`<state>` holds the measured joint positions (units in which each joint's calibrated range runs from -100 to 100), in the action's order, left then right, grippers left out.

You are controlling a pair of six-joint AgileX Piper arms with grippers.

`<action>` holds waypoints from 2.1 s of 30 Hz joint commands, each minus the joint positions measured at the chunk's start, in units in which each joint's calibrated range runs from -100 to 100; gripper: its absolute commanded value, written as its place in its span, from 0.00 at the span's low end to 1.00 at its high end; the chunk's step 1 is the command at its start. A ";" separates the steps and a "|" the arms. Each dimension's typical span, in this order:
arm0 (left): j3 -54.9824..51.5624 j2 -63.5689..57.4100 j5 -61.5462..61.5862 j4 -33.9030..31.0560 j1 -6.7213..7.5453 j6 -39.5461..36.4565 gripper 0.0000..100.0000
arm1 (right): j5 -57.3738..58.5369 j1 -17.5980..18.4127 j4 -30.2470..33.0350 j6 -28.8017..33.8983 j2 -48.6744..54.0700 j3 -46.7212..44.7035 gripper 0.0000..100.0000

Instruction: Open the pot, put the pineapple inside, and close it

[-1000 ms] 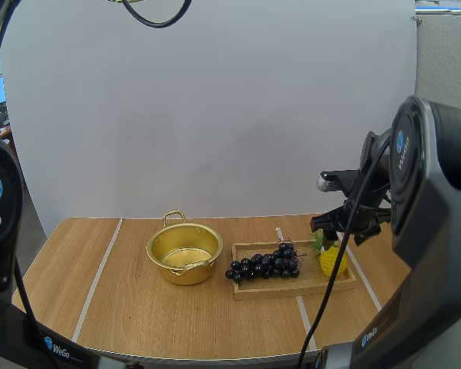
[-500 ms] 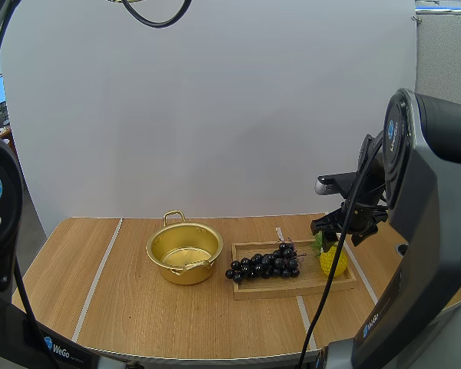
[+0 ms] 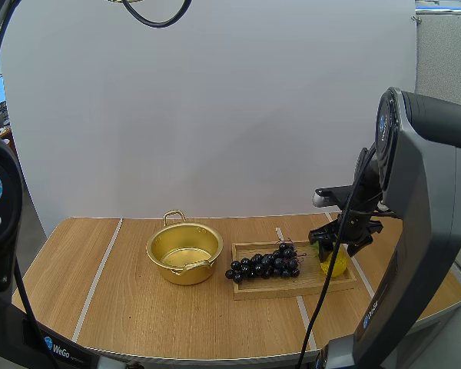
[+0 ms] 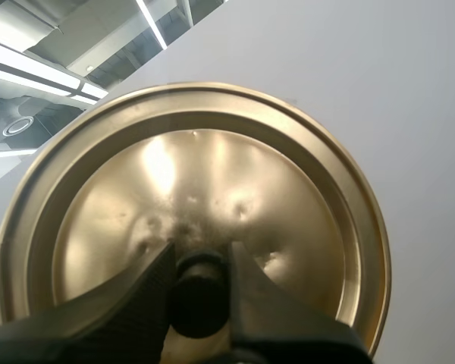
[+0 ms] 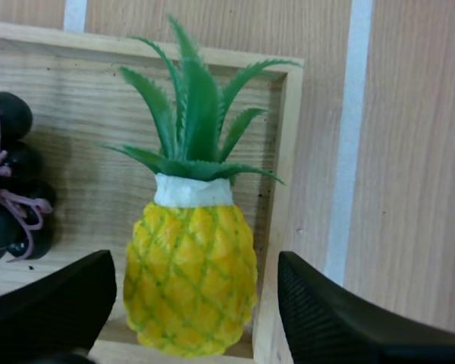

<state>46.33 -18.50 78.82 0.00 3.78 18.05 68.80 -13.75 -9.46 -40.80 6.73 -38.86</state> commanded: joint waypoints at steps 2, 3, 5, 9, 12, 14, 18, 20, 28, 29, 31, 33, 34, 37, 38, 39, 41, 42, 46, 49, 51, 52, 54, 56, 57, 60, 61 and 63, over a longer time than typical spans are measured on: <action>0.45 -0.02 -2.01 -0.70 0.04 -0.57 0.00 | -2.28 0.00 -0.50 -1.27 -3.26 0.41 1.00; 0.45 -0.02 -2.01 -0.70 0.04 -0.57 0.00 | -2.28 0.00 -0.50 -1.27 -3.66 0.41 1.00; 0.45 -0.02 -2.01 -0.70 0.04 -0.57 0.00 | -2.47 0.00 -0.75 -1.27 -4.21 0.41 1.00; 0.45 -0.02 -2.01 -0.70 0.04 -0.57 0.00 | -2.83 0.00 -0.92 -1.27 -4.44 0.41 1.00; 0.45 -0.02 -2.01 -0.70 0.04 -0.57 0.00 | -2.80 0.00 -0.89 -1.37 -4.44 0.41 1.00; 0.45 -0.02 -2.01 -0.70 0.04 -0.57 0.00 | -2.97 0.00 -0.89 -1.36 -4.44 0.41 1.00; 0.45 -0.02 -2.01 -0.70 0.04 -0.57 0.00 | -3.00 0.00 -0.89 -1.36 -4.44 0.41 1.00; 0.45 -0.02 -2.01 -0.70 0.04 -0.57 0.00 | -3.00 0.00 -0.89 -1.36 -4.44 0.41 1.00; 0.45 -0.02 -2.01 -0.70 0.04 -0.57 0.00 | -2.80 0.00 -0.89 -1.36 -4.44 0.41 0.98; 0.45 -0.02 -2.01 -0.70 0.04 -0.57 0.00 | -2.16 0.00 -1.04 -1.36 -4.44 0.41 0.82; 0.45 -0.02 -2.01 -0.70 0.04 -0.57 0.00 | -1.57 0.00 -1.60 -1.96 -4.44 0.41 0.56; 0.45 -0.02 -2.01 -0.70 0.04 -0.57 0.00 | -1.57 0.00 -1.71 -2.05 -4.44 0.41 0.26; 0.45 -0.02 -2.01 -0.70 0.04 -0.57 0.00 | -1.19 0.00 -1.71 -2.05 -4.44 0.41 0.09; 0.45 -0.02 -2.01 -0.70 0.04 -0.57 0.00 | -0.88 0.00 -1.71 -2.05 -4.44 0.41 0.00; 0.45 -0.02 -2.01 -0.70 0.04 -0.57 0.00 | -0.88 0.00 -1.71 -2.05 -4.44 0.41 0.00; 0.45 -0.02 -2.01 -0.70 0.04 -0.57 0.00 | -0.88 0.00 -1.71 -2.05 -4.44 0.41 0.00; 0.45 -0.02 -2.01 -0.70 0.04 -0.57 0.00 | -0.36 0.00 -1.71 -2.05 -4.32 0.41 0.00; 0.45 -0.02 -2.01 -0.70 0.04 -0.57 0.00 | -0.11 0.00 -1.71 -2.05 -4.23 0.41 0.00; 0.45 -0.02 -2.01 -0.70 0.04 -0.57 0.00 | -0.13 0.00 -1.81 -2.05 -2.72 0.41 0.00; 0.45 -0.02 -2.01 -0.70 0.04 -0.57 0.00 | -0.29 0.00 -2.47 -2.05 0.78 0.41 0.00; 0.45 -0.02 -2.01 -0.70 0.04 -0.57 0.00 | -0.11 0.09 -2.63 -2.05 4.29 0.60 0.00; 0.45 -0.02 -2.01 -0.70 0.04 -0.57 0.00 | 0.82 0.20 -2.63 -2.30 6.14 1.12 0.00; 0.45 -0.02 -2.01 -0.70 0.04 -0.57 0.00 | 4.06 0.57 -2.63 -2.74 10.04 2.41 0.00; 0.45 -0.02 -2.01 -0.70 0.04 -0.57 0.00 | 7.20 1.13 -2.74 -2.74 13.80 4.09 0.00; 0.45 -0.02 -2.01 -0.70 0.04 -0.57 0.00 | 8.68 1.38 -2.74 -2.74 15.28 5.04 0.00; 0.45 -0.02 -2.01 -0.70 0.04 -0.57 0.00 | 12.43 2.58 -4.16 -2.74 19.95 7.40 0.00; 0.45 -0.02 -2.01 -0.70 0.04 -0.57 0.00 | 13.38 3.05 -4.64 -2.74 21.35 8.04 0.00; 0.45 -0.02 -2.01 -0.70 0.04 -0.57 0.00 | 15.89 4.38 -5.87 -2.74 23.67 9.67 0.00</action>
<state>46.33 -18.50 78.82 0.00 3.78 18.05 78.22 -11.68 -12.57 -42.64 24.06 -32.74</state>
